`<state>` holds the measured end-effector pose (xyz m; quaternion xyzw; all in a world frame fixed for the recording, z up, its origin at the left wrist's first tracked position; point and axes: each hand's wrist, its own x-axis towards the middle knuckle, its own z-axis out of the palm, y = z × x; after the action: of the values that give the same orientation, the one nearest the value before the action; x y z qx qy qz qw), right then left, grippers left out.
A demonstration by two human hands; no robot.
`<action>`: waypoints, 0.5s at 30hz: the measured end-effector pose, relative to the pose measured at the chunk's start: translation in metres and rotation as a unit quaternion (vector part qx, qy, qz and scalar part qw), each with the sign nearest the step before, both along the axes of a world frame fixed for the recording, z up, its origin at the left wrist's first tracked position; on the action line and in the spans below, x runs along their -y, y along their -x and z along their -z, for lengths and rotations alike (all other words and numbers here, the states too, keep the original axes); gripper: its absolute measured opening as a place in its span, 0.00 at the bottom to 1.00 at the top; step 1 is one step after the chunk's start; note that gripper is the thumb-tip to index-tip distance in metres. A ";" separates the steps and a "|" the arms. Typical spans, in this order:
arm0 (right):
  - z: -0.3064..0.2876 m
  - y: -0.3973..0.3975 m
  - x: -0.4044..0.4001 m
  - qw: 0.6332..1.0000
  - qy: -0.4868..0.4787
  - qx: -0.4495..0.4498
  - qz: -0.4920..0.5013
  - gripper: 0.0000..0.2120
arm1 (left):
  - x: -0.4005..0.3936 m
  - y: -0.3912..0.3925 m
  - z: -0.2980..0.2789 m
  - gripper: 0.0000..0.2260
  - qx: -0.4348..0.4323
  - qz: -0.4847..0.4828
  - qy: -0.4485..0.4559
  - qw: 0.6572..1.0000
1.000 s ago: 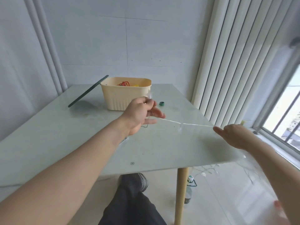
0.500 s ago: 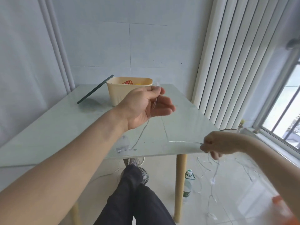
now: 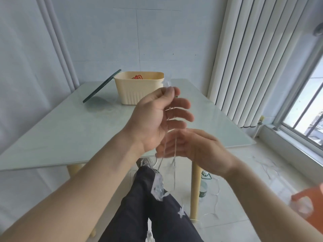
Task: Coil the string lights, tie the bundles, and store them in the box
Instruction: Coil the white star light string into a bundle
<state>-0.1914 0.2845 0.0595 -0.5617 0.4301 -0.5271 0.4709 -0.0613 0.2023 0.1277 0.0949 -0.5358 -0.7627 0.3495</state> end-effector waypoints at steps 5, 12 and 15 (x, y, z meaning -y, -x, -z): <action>0.038 0.001 0.006 0.997 0.007 -0.045 0.054 0.13 | 0.018 -0.009 0.026 0.08 0.090 -0.036 0.137 0.986; 0.064 -0.002 0.008 0.991 -0.038 -0.131 0.013 0.17 | 0.029 -0.002 0.058 0.10 0.147 -0.065 0.241 0.957; 0.067 0.001 0.010 0.988 -0.058 -0.143 -0.005 0.17 | 0.034 0.002 0.065 0.10 0.130 -0.074 0.228 0.962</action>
<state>-0.1926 0.2741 -0.0071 -0.6050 0.5199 -0.4133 0.4393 -0.0634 0.1682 0.0628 0.1504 -0.7280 -0.5733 0.3445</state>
